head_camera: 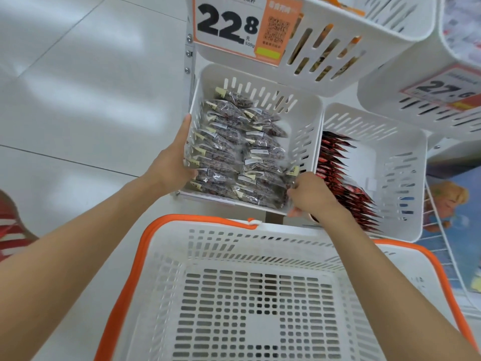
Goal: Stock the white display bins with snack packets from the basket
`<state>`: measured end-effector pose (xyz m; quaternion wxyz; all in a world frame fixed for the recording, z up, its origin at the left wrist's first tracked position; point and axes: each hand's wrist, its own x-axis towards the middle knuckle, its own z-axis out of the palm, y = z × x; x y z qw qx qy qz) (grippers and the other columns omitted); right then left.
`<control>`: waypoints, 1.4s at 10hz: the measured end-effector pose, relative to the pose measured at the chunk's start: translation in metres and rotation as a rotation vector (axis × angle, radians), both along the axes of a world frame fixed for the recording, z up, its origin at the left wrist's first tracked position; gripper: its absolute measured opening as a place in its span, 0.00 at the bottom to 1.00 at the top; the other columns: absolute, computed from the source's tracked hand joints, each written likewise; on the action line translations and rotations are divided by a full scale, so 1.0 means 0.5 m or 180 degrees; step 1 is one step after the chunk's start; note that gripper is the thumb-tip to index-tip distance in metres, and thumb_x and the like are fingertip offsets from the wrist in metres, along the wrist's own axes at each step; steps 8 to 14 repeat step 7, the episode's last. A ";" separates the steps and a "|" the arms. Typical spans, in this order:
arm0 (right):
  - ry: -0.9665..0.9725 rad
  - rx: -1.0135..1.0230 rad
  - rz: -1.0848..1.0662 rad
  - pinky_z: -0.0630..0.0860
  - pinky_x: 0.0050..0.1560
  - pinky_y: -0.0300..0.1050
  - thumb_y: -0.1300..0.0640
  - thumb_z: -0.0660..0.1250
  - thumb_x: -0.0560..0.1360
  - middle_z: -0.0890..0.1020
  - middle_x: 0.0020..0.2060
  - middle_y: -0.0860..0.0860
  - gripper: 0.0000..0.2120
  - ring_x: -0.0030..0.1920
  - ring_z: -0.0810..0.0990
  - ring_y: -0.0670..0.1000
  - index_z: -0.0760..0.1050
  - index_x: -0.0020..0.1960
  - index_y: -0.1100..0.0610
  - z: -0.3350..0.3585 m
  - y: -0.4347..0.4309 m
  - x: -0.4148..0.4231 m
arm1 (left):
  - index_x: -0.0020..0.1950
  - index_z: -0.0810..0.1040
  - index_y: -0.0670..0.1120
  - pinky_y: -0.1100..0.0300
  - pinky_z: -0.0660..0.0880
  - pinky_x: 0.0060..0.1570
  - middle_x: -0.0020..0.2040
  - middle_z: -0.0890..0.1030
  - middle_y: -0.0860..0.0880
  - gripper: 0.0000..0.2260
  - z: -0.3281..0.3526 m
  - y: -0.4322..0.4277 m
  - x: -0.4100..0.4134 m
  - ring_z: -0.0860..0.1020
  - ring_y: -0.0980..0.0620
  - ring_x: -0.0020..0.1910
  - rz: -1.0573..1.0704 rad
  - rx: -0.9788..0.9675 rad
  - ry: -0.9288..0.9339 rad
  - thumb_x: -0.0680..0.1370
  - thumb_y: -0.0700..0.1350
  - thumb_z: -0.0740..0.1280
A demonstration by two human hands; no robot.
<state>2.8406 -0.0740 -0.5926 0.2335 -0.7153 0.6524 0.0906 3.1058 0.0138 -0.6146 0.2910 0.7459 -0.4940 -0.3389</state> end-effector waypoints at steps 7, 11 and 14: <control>-0.1317 -0.0398 0.0589 0.53 0.77 0.49 0.55 0.72 0.75 0.52 0.79 0.54 0.36 0.79 0.51 0.53 0.58 0.78 0.55 0.066 0.062 0.003 | 0.74 0.63 0.51 0.48 0.74 0.58 0.65 0.74 0.42 0.33 0.062 0.037 -0.042 0.74 0.39 0.62 0.0314 -0.0073 -0.0541 0.72 0.41 0.72; -0.1317 -0.0398 0.0589 0.53 0.77 0.49 0.55 0.72 0.75 0.52 0.79 0.54 0.36 0.79 0.51 0.53 0.58 0.78 0.55 0.066 0.062 0.003 | 0.74 0.63 0.51 0.48 0.74 0.58 0.65 0.74 0.42 0.33 0.062 0.037 -0.042 0.74 0.39 0.62 0.0314 -0.0073 -0.0541 0.72 0.41 0.72; -0.1317 -0.0398 0.0589 0.53 0.77 0.49 0.55 0.72 0.75 0.52 0.79 0.54 0.36 0.79 0.51 0.53 0.58 0.78 0.55 0.066 0.062 0.003 | 0.74 0.63 0.51 0.48 0.74 0.58 0.65 0.74 0.42 0.33 0.062 0.037 -0.042 0.74 0.39 0.62 0.0314 -0.0073 -0.0541 0.72 0.41 0.72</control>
